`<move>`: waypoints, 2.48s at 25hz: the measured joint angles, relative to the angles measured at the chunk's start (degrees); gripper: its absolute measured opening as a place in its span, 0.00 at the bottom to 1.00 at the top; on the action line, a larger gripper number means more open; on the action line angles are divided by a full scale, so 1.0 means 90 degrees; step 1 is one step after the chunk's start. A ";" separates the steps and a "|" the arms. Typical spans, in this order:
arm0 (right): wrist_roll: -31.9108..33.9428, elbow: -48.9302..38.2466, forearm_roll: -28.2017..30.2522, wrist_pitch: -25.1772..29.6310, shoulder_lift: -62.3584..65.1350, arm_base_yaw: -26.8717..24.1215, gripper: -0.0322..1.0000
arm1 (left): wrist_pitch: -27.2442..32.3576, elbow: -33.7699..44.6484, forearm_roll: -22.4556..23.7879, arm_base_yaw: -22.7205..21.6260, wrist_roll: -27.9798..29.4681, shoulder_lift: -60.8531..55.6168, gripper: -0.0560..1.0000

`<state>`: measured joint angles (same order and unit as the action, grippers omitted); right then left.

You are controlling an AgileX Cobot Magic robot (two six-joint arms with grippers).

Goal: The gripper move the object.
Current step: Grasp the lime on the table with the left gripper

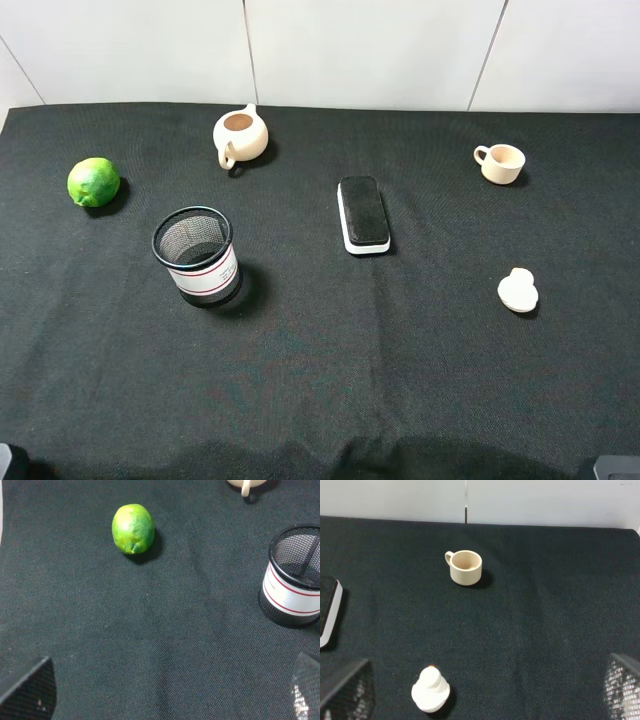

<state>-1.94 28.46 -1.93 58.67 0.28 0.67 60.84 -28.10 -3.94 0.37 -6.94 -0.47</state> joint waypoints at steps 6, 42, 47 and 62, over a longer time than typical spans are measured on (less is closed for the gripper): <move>0.0000 0.0000 0.0000 0.0000 0.0000 0.0000 0.70 | 0.0000 0.0000 0.0000 0.0000 0.0000 0.0000 0.99; 0.0000 0.0000 0.0000 0.0000 0.0000 0.0000 0.70 | -0.0141 -0.0100 0.0048 0.0000 0.0071 0.0009 0.99; 0.0000 0.0000 0.0000 0.0000 0.0000 0.0000 0.70 | -0.0213 -0.0308 0.0100 0.0000 0.0113 0.0591 0.99; 0.0000 0.0000 0.0000 0.0000 0.0000 0.0000 0.70 | -0.0498 -0.1265 0.0106 0.0000 0.0127 0.3175 0.99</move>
<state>-1.94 28.46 -1.93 58.67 0.28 0.67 56.36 -39.49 -2.99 0.37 -5.80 28.10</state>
